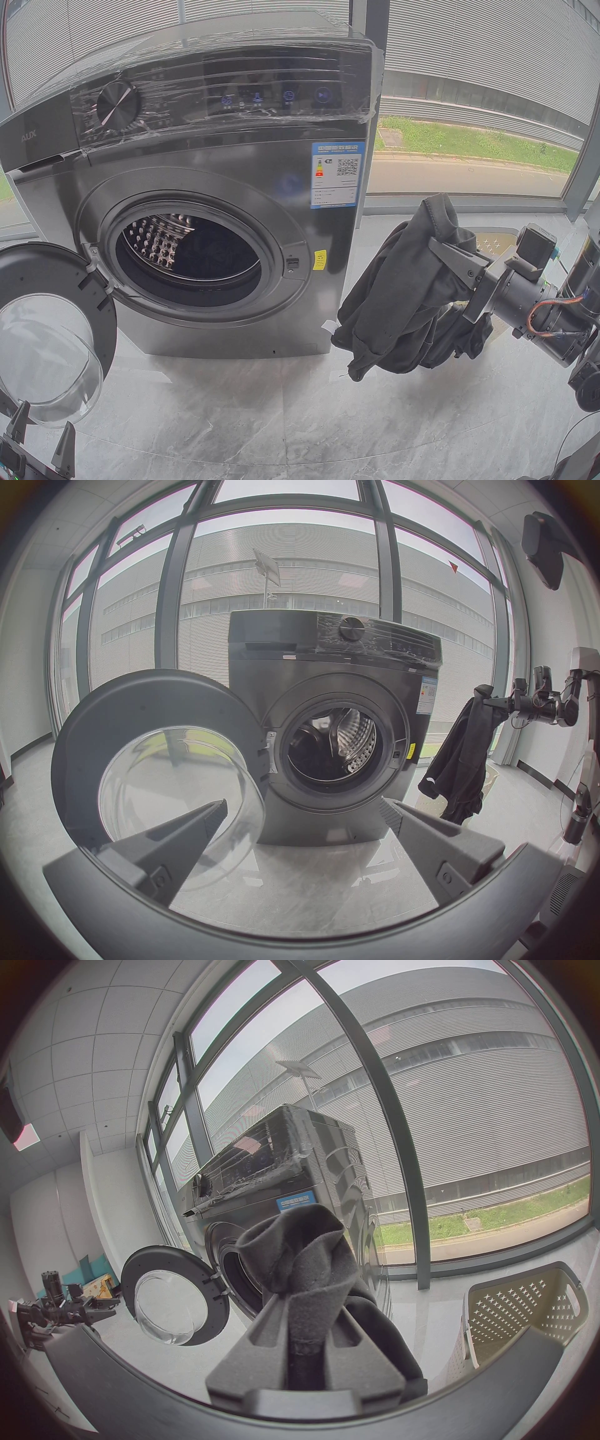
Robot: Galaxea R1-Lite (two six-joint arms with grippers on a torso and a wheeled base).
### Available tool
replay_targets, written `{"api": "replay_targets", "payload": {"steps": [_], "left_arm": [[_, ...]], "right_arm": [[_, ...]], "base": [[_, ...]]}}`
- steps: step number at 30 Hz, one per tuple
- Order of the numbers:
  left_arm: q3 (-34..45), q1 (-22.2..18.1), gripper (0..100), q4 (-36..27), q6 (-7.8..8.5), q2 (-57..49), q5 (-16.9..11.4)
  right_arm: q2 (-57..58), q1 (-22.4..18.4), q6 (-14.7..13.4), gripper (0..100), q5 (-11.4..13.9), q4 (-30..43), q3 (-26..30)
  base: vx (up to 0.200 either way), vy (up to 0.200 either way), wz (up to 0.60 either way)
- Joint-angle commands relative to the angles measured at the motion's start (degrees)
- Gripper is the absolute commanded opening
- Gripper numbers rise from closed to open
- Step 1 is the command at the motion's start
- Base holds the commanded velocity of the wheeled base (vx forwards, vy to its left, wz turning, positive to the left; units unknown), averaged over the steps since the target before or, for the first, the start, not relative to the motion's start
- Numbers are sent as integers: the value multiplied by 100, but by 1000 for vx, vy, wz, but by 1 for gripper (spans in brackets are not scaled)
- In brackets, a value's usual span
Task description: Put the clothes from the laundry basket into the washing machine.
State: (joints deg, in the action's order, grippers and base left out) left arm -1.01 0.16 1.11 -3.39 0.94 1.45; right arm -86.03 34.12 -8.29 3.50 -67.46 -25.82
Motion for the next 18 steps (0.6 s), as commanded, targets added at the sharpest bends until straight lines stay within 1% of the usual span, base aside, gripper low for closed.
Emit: {"api": "replay_targets", "payload": {"steps": [1,5,7,11,13,14,15,18], "left_arm": [[84,2,100,3,5,-76,4],[84,2,100,3,5,-76,4],[84,2,100,3,-4,-76,4],[84,2,100,3,-4,-76,4],[84,2,100,3,-4,-76,4],[84,2,100,3,-4,-76,4],[84,2,100,3,5,-76,4],[84,2,100,3,5,-76,4]], "right_arm": [[-10,33,3,0,2,-4,42],[-37,130,3,0,10,5,86],[-54,139,-24,0,90,-4,51],[-63,139,-94,0,116,5,-81],[-89,139,-208,0,151,5,-107],[-89,139,-208,0,151,5,-107],[-160,77,-340,0,142,5,-178],[-371,-46,-331,0,160,-13,-345]], "base": [[0,0,0],[0,0,0],[0,0,0],[-200,0,0],[-200,0,0],[0,0,0],[0,0,0],[0,0,0]]}}
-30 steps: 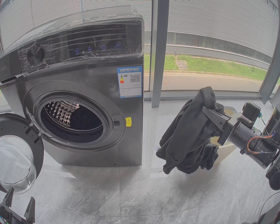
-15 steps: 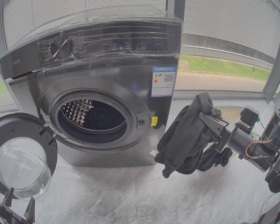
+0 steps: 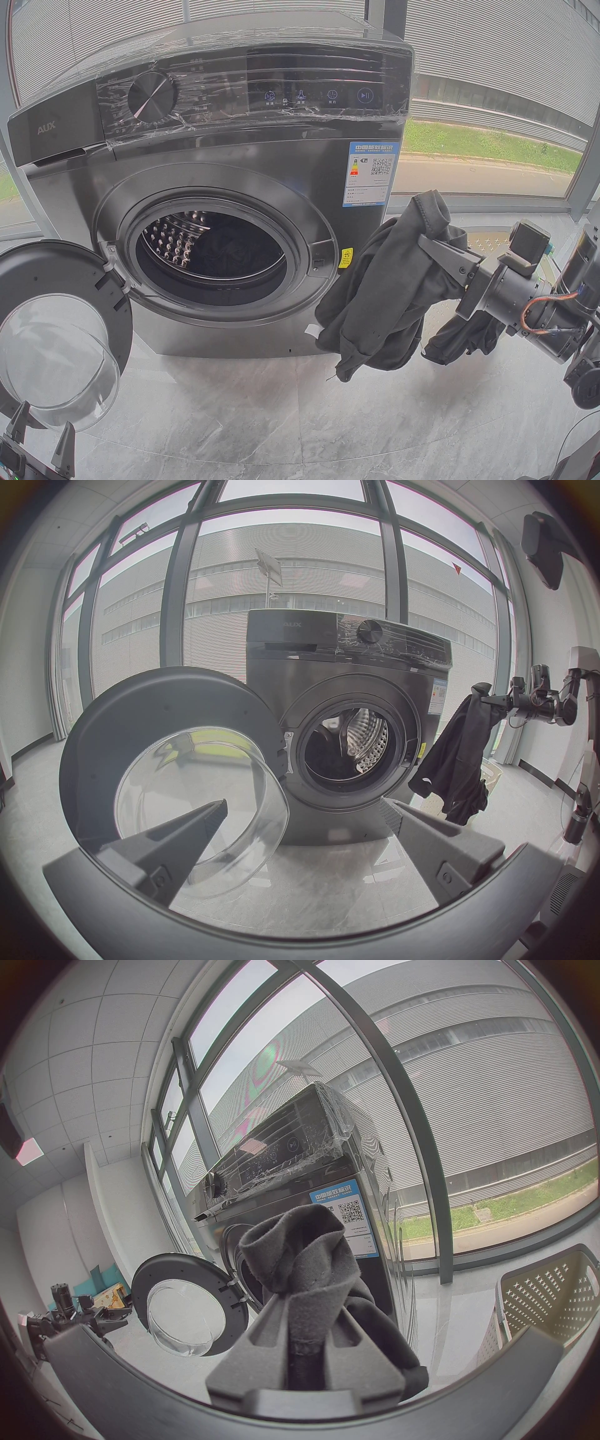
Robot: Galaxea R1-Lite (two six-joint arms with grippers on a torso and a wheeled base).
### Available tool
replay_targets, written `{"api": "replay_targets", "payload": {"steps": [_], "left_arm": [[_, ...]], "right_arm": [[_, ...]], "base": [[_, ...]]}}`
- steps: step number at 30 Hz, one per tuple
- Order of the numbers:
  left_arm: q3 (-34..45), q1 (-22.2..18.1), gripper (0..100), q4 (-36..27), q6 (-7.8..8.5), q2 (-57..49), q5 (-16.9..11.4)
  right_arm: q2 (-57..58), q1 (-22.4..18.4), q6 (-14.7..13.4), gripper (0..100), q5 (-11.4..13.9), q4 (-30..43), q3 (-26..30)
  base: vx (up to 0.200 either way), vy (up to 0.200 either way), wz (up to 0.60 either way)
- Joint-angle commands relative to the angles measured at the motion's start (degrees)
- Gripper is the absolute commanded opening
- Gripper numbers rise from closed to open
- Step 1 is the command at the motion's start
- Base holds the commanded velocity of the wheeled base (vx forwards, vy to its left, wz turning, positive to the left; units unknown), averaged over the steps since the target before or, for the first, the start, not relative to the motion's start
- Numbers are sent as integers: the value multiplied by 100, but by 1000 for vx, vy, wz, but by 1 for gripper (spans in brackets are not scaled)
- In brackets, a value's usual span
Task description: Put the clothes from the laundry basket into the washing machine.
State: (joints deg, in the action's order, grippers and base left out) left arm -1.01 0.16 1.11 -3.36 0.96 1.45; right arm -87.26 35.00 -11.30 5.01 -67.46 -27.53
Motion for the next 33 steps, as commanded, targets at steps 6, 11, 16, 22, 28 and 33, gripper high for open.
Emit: {"api": "replay_targets", "payload": {"steps": [6,11,16,22,28,33], "left_arm": [[84,2,100,3,2,-79,4],[84,2,100,3,-6,-79,4],[84,2,100,3,2,-79,4],[84,2,100,3,-6,-79,4],[84,2,100,3,2,-79,4],[84,2,100,3,2,-79,4]], "right_arm": [[-256,-134,-65,0,105,-4,-157],[-221,-151,-56,0,562,14,-69],[-221,-134,-56,0,606,58,2],[-248,-134,-30,0,606,5,-7],[-248,-81,-39,0,606,5,-7],[-239,165,-48,0,571,5,160]], "base": [[0,0,0],[0,40,0],[0,200,0],[0,200,0],[0,200,0],[0,0,0]]}}
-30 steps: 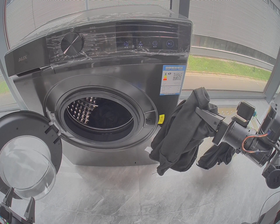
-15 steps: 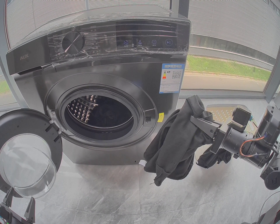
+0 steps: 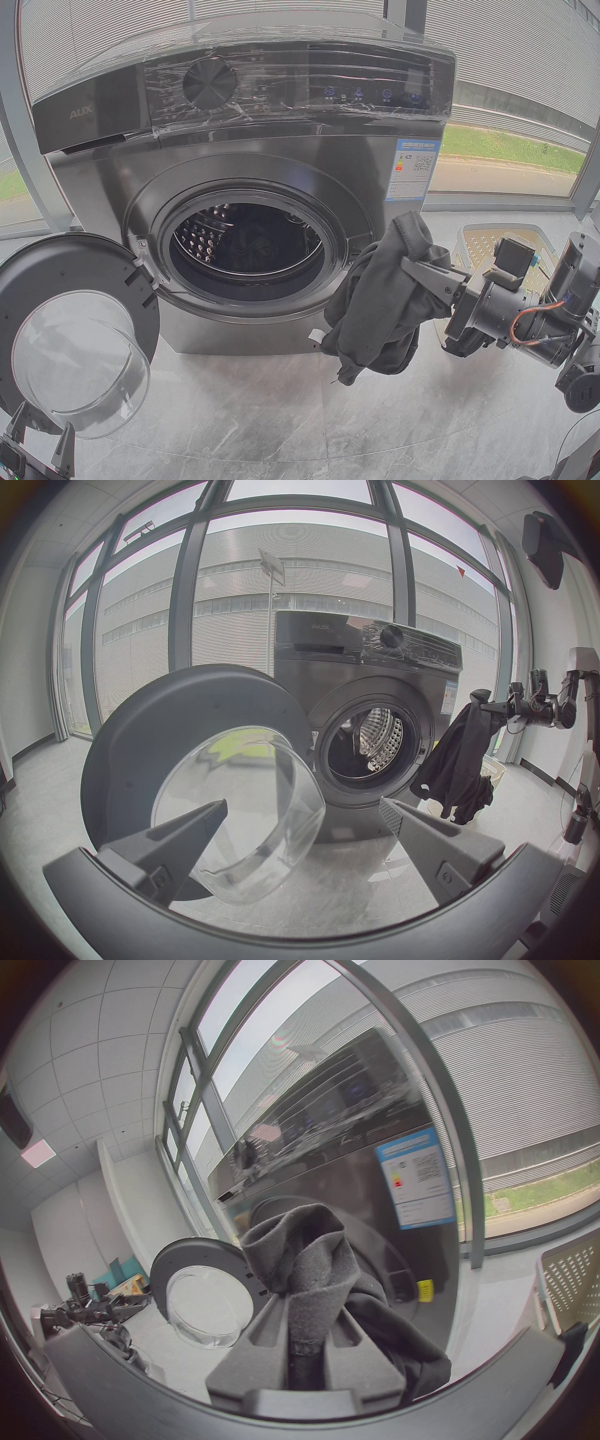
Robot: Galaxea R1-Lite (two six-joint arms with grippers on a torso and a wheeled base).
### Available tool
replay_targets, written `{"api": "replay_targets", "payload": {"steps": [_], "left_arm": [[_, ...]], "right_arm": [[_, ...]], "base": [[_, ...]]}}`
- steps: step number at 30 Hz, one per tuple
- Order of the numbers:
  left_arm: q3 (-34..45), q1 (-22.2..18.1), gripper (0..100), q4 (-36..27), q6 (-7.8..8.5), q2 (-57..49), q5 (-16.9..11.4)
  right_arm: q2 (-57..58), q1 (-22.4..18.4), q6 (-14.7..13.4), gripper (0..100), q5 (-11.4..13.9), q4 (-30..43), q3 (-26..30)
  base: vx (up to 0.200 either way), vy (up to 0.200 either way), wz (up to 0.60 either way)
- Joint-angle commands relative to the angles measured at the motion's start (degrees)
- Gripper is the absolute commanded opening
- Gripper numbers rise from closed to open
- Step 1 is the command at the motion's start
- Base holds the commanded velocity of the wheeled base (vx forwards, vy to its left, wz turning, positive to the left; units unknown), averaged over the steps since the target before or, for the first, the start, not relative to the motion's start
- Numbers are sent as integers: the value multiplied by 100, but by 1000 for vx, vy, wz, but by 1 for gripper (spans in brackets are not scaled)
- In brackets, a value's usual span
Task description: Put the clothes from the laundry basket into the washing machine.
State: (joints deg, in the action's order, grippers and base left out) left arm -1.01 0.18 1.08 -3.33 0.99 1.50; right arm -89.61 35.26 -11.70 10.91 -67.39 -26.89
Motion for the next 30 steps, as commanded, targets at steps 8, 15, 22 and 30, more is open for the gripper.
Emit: {"api": "replay_targets", "payload": {"steps": [8,15,22,30], "left_arm": [[84,-1,100,6,-1,-81,8],[84,-1,100,6,-1,-81,8],[84,-1,100,6,-1,-81,8],[84,-1,100,6,-1,-81,8]], "right_arm": [[-21,183,-25,0,8,-11,53],[-109,96,-148,0,-72,-11,-132],[-118,-10,-464,0,-28,-11,-132],[-47,-45,-702,0,-72,-2,176]], "base": [[0,0,0],[0,0,0],[0,0,0],[0,0,0]]}}
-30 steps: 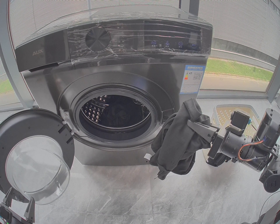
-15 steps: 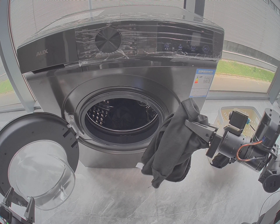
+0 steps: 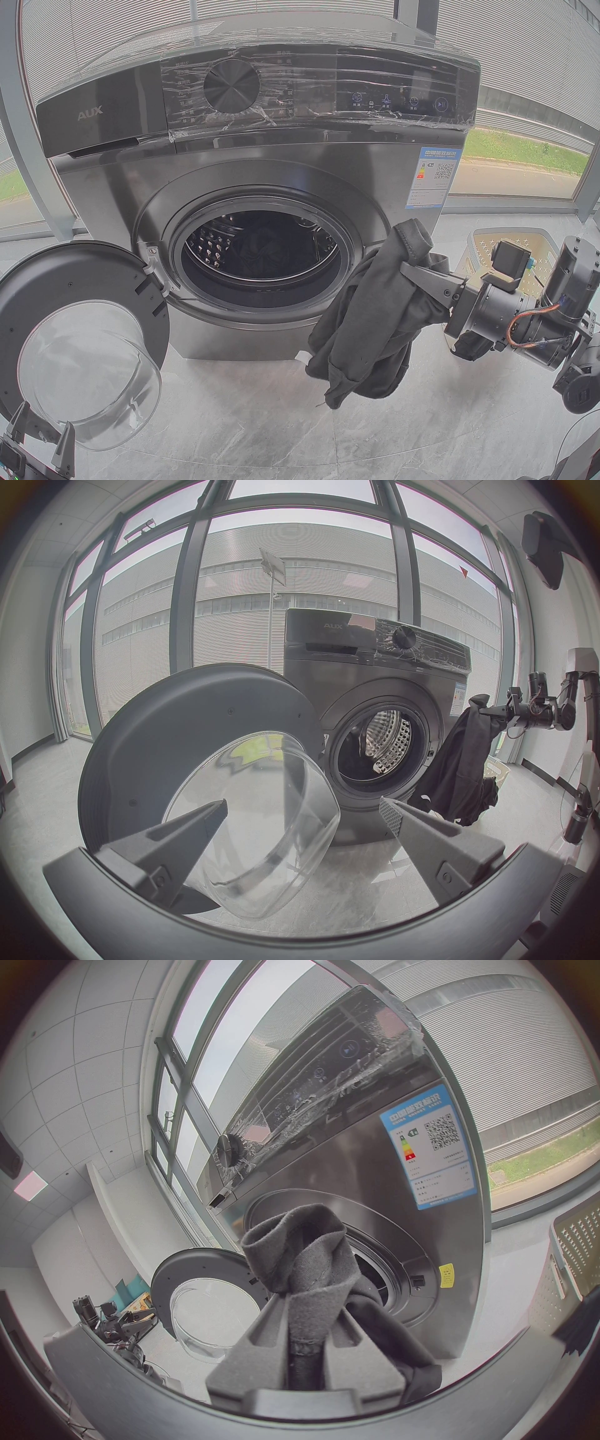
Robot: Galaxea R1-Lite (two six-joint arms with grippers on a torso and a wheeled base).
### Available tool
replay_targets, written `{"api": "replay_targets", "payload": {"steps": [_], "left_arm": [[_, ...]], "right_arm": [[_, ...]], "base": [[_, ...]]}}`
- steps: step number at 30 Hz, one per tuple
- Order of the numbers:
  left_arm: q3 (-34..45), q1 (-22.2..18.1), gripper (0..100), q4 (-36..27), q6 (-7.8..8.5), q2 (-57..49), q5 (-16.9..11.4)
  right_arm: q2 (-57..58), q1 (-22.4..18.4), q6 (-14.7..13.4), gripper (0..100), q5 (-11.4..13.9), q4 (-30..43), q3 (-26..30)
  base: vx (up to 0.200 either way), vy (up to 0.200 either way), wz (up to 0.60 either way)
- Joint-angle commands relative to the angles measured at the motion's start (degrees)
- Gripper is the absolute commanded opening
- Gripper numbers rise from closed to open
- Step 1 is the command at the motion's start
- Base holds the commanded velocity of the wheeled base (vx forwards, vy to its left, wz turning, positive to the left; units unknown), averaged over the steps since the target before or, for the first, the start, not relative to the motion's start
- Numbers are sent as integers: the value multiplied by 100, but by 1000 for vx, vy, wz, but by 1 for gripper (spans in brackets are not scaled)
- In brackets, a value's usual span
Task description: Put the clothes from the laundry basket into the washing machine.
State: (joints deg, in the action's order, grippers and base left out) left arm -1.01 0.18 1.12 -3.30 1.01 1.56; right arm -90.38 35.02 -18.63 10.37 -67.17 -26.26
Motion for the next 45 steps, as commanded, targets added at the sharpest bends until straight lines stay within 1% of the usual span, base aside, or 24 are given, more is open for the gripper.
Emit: {"api": "replay_targets", "payload": {"steps": [1,6,10,12,16,18,26,27,28,29,30,31,32,33,34,35,36,38,40,42,43,45], "left_arm": [[84,-1,100,2,-4,-84,2],[84,-1,100,2,5,-84,11],[84,-1,100,2,-4,-84,11],[84,-1,100,2,-4,-84,11],[84,-1,100,2,5,-84,11],[84,-1,100,2,5,-84,11],[84,-1,100,2,5,-92,11],[84,-1,100,2,5,-84,11],[84,-1,100,2,5,-84,11],[84,-1,100,2,5,-92,11],[84,-1,100,2,5,-84,11],[84,-1,100,2,-4,-84,2],[84,-1,100,2,-4,-84,2],[84,-1,100,2,-4,-84,11],[84,-1,100,2,5,-92,11],[84,-1,100,2,5,-92,11],[84,-1,100,2,23,-92,20],[84,-9,100,11,32,-92,37],[84,-9,100,11,5,-92,11],[84,-9,100,11,14,-92,29],[84,-9,100,11,14,-92,20],[92,-18,100,20,32,-101,46]], "right_arm": [[29,-48,-18,0,-18,-33,139],[29,-215,-53,0,0,-42,288],[12,-277,-53,0,0,-42,288],[12,-286,-18,0,-9,-42,297],[12,-286,-45,0,-53,-42,314],[12,-286,-45,0,-53,-42,323],[21,-259,35,0,-62,-42,367],[21,-242,175,0,-88,-42,437],[29,-224,263,0,-123,-42,481],[29,-189,386,0,-220,-42,560],[29,-180,404,0,-246,-42,569],[29,-154,439,0,-361,-42,596],[29,-145,439,0,-387,-51,604],[29,-39,448,0,-563,-51,631],[29,-13,448,0,-589,-51,640],[38,75,465,0,-756,-51,648],[82,101,518,0,-844,-51,648],[126,189,720,0,-1002,-42,675],[126,338,834,0,-1055,-42,710],[126,470,870,0,-1090,-42,727],[126,655,896,0,-1134,-42,736],[91,839,905,0,-1213,-42,727]], "base": [[0,0,0],[0,0,0],[0,0,0],[0,0,600],[0,0,600],[0,0,0],[0,0,0],[0,0,0],[0,0,0],[0,0,0],[0,0,0],[0,0,0],[0,200,0],[0,200,0],[0,200,0],[0,200,0],[0,200,0],[0,100,0],[0,0,0],[0,0,0],[0,0,0],[0,0,0]]}}
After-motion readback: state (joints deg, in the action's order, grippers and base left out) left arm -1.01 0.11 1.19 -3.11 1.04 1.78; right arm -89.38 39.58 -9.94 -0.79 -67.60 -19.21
